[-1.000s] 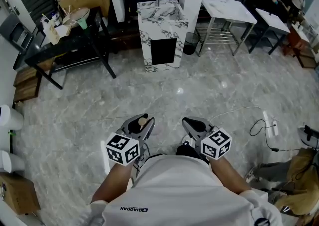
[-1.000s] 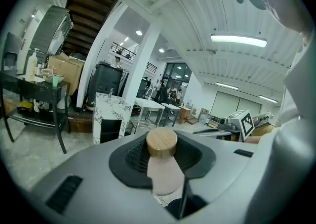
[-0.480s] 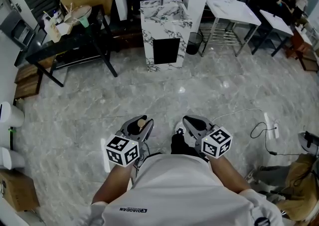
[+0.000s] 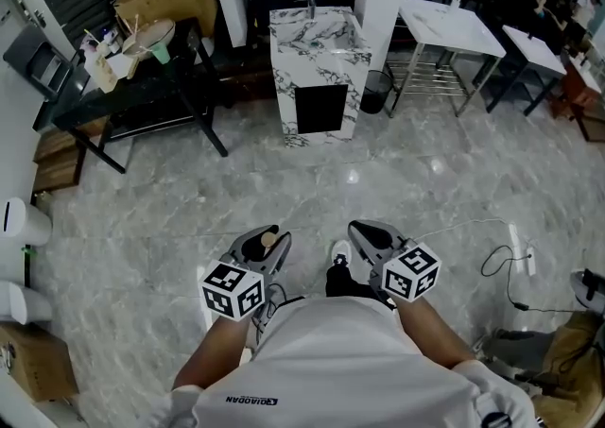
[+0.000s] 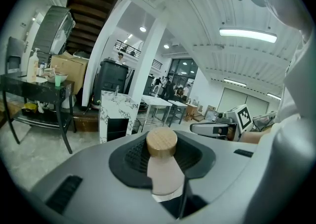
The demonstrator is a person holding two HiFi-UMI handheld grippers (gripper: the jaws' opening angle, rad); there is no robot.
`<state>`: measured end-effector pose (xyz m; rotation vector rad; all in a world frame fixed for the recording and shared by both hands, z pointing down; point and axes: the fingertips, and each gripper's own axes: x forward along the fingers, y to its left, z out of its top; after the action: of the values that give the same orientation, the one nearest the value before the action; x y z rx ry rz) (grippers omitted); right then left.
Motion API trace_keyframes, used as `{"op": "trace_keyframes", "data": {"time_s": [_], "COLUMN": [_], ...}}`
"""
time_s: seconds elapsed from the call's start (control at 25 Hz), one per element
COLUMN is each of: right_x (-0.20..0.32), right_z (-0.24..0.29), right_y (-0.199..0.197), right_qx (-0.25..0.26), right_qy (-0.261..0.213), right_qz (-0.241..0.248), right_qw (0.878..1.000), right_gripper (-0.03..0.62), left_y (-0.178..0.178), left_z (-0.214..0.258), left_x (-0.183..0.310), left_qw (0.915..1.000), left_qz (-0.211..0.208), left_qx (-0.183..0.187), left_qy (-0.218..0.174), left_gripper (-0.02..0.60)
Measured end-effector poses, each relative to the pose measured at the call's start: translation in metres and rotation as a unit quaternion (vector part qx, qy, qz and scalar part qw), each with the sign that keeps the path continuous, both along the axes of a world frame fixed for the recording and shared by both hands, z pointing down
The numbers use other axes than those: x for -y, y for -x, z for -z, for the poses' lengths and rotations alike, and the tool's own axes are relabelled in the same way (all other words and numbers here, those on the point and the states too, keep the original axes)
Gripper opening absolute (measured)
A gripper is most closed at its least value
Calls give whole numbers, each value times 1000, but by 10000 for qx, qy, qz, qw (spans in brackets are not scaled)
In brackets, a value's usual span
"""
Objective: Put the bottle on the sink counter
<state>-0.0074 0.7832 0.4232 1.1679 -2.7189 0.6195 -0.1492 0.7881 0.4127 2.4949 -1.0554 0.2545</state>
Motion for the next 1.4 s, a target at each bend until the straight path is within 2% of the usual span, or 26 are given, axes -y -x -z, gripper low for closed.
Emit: {"op": "trace_keyframes", "data": {"time_s": [0.4,0.92,1.16,1.4], "right_x": [97,220,250,275], "right_z": [0,19,20,10], "right_y": [-37,-75,-82,-108], "right_qx": [168,277,266,333], "right_qy": [33,-95,-137,8], "right_qz": [-130,274,540,439], "right_qw": [9998,9992,9981,9985], "right_gripper": [41,41,41,41], "left_y": [-34,-79,-99,-125], "left_z": [8,26,21,22], "left_x": [91,205,239,268], "left_qw": [9999,9989,9985,9987], "left_qz": [22,373,416,350], "left_qx": [109,228,332,350], "left_qy": [-67,-188,-94,-84], "left_gripper": [127,127,127,127]}}
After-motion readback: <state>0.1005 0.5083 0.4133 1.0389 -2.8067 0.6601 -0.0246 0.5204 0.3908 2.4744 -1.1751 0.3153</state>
